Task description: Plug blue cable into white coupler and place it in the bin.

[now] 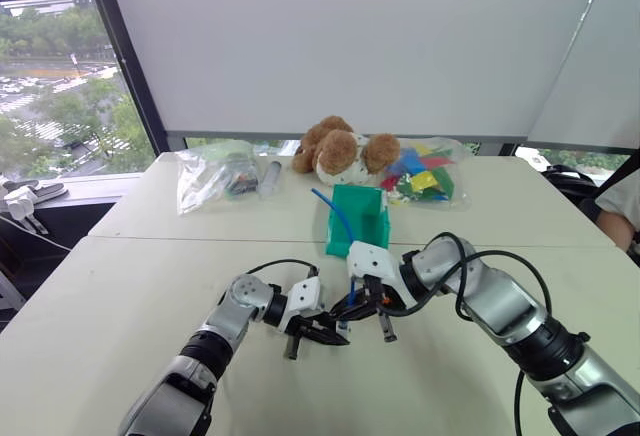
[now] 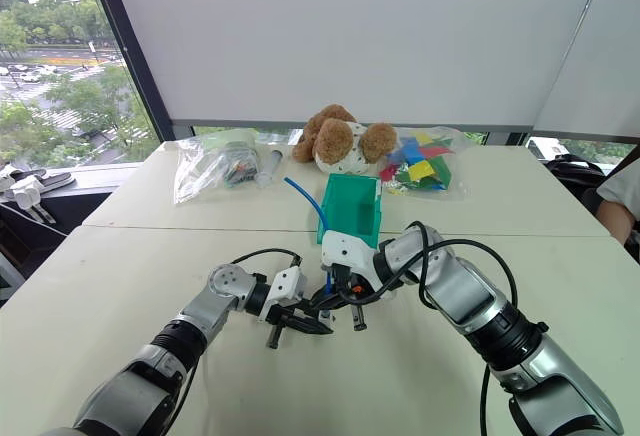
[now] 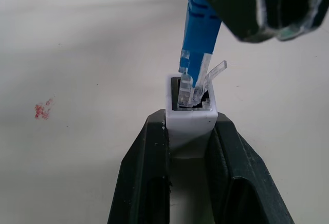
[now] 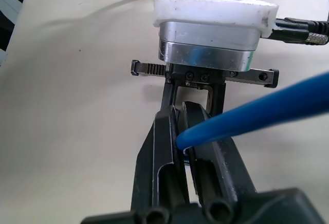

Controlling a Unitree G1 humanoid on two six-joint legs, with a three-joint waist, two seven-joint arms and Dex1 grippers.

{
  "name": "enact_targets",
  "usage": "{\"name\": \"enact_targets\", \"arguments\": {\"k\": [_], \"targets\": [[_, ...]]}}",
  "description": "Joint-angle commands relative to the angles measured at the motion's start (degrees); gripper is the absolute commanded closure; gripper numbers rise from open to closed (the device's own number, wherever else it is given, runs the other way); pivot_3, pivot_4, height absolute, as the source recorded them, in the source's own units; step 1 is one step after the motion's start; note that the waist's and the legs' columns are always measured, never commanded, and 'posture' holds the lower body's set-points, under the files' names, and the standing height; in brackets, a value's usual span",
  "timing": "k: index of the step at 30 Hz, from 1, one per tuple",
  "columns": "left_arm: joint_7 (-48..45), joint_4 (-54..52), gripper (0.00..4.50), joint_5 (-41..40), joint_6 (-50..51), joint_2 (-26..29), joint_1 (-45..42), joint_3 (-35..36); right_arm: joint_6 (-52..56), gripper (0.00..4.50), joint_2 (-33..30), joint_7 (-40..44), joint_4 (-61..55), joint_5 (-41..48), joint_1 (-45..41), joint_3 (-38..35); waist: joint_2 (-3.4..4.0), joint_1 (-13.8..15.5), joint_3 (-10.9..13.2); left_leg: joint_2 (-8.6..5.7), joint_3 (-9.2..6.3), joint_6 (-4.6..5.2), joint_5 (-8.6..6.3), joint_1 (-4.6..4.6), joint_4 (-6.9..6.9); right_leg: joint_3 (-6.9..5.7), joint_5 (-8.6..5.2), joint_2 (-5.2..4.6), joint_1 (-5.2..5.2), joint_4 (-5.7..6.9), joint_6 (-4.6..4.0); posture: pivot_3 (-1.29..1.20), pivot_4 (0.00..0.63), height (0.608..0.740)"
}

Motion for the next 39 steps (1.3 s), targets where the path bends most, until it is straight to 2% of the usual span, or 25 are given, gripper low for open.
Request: {"name": "enact_targets", "arguments": {"k": [1,13,27,39], "targets": [[1.24,1.31,4.17,2.09,0.42,0.1,0.81,-1.02,0.55,4.5,0.21,0.55,0.13,-0.52,-1.03,0.67,0.0,0.0,0.0,0.0,0.0,0.0,0.0,0.0,0.0,0.0,0.0,0.0,0.0,0.0,0.0,0.0,0.15,0.74],[1.27,1.48,4.17,2.58,-0.58,0.22,0.91,-1.5,1.04,4.5,0.49,1.66,-0.07,-0.82,-1.45,1.47,0.0,0.02,0.0,0.0,0.0,0.0,0.0,0.0,0.0,0.0,0.0,0.0,0.0,0.0,0.0,0.0,0.15,0.74],[1.7,1.53,4.17,2.82,-1.75,0.21,1.18,-2.17,-3.14,4.5,1.26,5.1,5.86,-2.7,-5.65,3.38,0.01,0.07,-0.01,-0.02,0.0,0.0,0.0,-0.01,0.0,-0.01,0.0,-0.02,-0.02,0.0,0.0,0.0,0.15,0.74],[1.92,1.39,4.17,2.82,-1.92,-0.06,1.37,-2.33,-2.82,4.5,1.65,5.05,6.01,-3.27,-4.36,3.58,0.01,0.1,-0.01,-0.03,-0.01,0.0,0.0,-0.01,0.0,-0.01,0.0,-0.03,-0.01,0.0,0.0,0.0,0.15,0.74]]}}
